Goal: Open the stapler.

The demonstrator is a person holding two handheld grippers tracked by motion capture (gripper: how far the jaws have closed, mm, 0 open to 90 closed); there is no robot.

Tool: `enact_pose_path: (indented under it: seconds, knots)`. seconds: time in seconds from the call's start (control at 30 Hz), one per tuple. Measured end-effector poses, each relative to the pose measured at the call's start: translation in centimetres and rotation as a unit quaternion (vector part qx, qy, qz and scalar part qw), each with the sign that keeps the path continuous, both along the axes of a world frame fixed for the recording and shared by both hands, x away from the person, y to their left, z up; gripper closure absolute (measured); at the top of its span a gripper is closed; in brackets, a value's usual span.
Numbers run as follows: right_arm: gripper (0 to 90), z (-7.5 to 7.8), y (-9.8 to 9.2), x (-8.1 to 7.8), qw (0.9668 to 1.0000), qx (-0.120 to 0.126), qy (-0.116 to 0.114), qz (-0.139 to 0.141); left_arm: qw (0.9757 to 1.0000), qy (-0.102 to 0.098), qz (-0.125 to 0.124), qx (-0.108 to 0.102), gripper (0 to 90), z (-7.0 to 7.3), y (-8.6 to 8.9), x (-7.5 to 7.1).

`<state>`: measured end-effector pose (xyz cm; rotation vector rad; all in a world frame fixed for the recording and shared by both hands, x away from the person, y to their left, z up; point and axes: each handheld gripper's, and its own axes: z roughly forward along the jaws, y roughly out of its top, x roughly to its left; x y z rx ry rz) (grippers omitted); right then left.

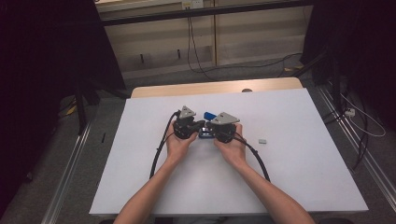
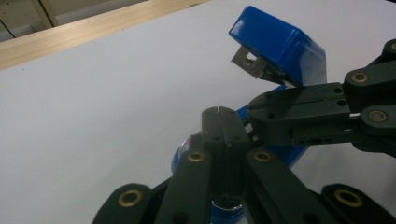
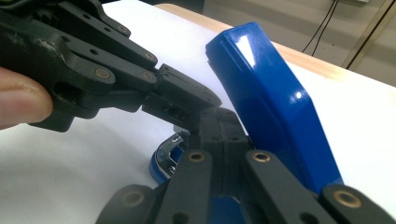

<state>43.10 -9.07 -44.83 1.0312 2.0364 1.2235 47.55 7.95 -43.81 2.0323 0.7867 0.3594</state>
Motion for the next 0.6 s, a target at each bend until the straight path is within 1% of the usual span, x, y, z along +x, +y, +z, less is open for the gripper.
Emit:
enact_pose_path:
  seconds: [0.23, 0.37, 0.43, 0.57, 0.6]
  knots:
    - [90.0, 0.02, -0.04, 0.0, 1.0, 0.004, -0.002, -0.001, 1.0, 0.002, -0.003, -0.004, 90.0, -0.11, 0.04, -0.01]
    - [90.0, -0.05, 0.01, -0.01, 1.0, 0.005, -0.001, -0.001, 1.0, -0.004, -0.004, 0.0, 90.0, -0.27, 0.05, -0.05]
    - [90.0, -0.08, 0.05, -0.02, 1.0, 0.005, -0.002, -0.003, 1.0, -0.001, -0.004, -0.002, 90.0, -0.42, 0.06, -0.07]
    - [90.0, -0.12, 0.12, -0.05, 1.0, 0.005, -0.004, -0.006, 1.0, -0.005, -0.008, -0.001, 90.0, -0.49, 0.18, -0.02]
    - [90.0, -0.14, 0.12, -0.04, 1.0, 0.005, -0.005, -0.006, 1.0, -0.001, -0.007, -0.006, 90.0, -0.63, 0.16, -0.04]
